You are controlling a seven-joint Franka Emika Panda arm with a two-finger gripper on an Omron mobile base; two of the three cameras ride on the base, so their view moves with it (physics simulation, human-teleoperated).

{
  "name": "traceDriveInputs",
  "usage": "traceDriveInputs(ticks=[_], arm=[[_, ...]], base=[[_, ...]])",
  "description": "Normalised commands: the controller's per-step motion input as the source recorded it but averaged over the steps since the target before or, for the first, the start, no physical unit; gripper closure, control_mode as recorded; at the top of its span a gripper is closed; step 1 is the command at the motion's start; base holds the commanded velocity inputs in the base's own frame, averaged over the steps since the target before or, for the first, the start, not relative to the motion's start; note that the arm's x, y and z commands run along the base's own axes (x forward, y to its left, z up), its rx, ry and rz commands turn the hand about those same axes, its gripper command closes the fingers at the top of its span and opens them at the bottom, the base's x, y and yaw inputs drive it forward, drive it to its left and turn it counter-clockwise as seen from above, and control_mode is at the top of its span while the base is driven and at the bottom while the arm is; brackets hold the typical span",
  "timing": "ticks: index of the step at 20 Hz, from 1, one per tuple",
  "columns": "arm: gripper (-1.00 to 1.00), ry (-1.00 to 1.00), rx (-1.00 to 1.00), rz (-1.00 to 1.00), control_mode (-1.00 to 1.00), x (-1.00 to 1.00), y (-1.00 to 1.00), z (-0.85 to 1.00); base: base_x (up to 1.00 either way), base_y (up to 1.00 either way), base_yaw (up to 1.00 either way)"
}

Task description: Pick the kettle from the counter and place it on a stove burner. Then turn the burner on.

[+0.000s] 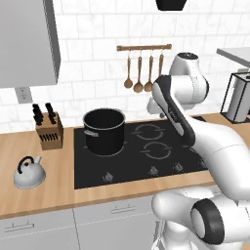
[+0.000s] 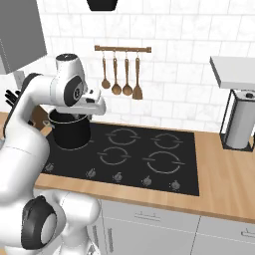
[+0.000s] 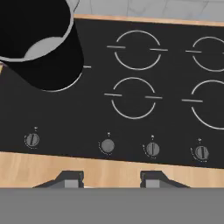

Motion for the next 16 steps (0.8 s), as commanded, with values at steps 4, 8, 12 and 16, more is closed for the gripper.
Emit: traceDriveInputs(ticks=[4,8,12,16], arm=[[-1.00,-0.01,0.06,-0.03,-1.00,-0.16,-0.03,0.00],[-1.00,-0.02,0.05,-0.15,-1.00,-0.40,0.96,-0.18],[-1.00,-0.05,0.09,-0.14,-1.00,-0.52,1.00,-0.20],[-1.00,-0.05,0.08,-0.15,-1.00,-0.43,1.00,-0.24]], base=[[0.00,0.00,0.00],[0.00,0.00,0.00],[0.00,0.00,0.00],[0.00,0.00,0.00]])
